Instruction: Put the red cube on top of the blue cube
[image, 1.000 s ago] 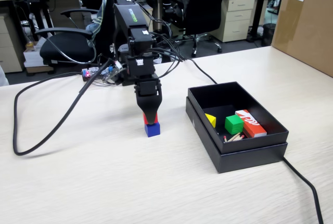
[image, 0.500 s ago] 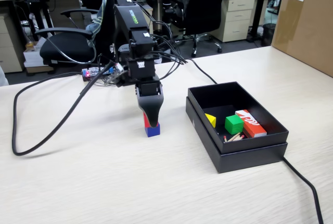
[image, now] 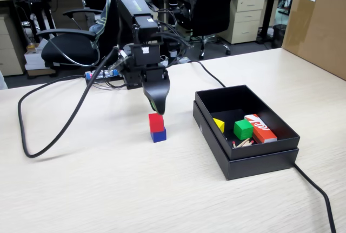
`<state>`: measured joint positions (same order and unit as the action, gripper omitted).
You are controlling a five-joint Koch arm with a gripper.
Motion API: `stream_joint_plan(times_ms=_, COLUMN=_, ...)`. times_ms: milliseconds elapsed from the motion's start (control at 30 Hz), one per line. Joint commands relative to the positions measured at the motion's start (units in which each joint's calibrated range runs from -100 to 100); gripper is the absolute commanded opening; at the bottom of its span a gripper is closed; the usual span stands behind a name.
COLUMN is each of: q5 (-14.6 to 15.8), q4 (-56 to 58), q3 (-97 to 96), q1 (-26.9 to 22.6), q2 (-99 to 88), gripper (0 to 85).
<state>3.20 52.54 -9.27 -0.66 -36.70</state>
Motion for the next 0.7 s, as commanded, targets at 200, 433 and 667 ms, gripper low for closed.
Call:
stream_joint_plan(times_ms=200, q5=-0.1, q4=-1.18, q3=-15.85, q1=-2.49, q2=-30.83, gripper=47.5)
stream_joint_plan(times_ms=433, q5=-0.34, q4=-5.24, q3=-32.44, q1=-2.78, q2=-41.16, gripper=48.9)
stream_joint_plan(times_ms=667, q5=-1.56, q4=-18.19, q3=-50.21, q1=-2.39, q2=-46.55, gripper=48.9)
